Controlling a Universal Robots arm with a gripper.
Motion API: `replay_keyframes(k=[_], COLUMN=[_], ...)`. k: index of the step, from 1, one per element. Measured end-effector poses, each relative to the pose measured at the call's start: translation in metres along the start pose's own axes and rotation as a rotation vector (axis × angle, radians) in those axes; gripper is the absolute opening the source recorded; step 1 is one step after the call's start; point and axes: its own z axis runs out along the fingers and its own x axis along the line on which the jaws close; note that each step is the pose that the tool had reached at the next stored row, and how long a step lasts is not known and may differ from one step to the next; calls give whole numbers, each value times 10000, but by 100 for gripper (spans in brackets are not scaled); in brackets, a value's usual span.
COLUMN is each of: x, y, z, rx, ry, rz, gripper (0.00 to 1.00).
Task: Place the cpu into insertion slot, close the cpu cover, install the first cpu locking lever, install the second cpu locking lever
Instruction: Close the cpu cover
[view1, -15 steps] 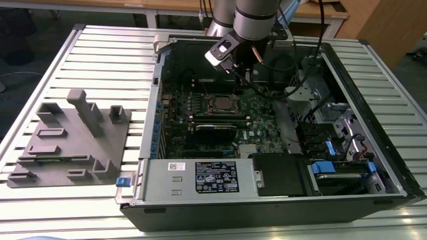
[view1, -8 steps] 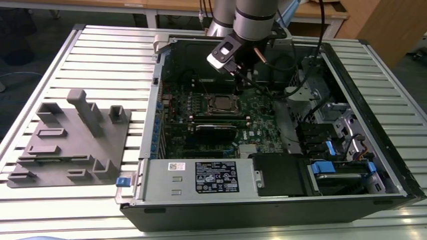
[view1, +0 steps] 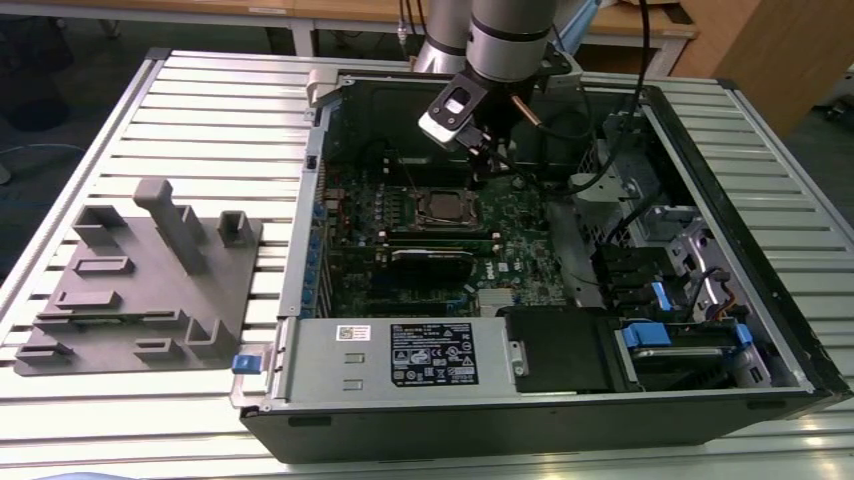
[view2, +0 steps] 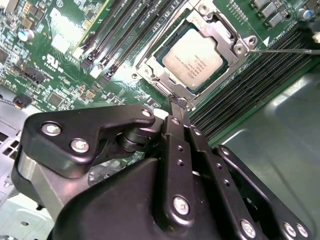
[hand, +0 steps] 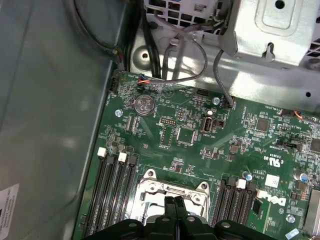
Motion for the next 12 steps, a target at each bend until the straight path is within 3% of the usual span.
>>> replay_keyframes(k=[7,12], x=[0,0], y=[0,0], z=[0,0], rx=[0,2], ry=[2,19], rz=[-84,-812], gripper=[11,11])
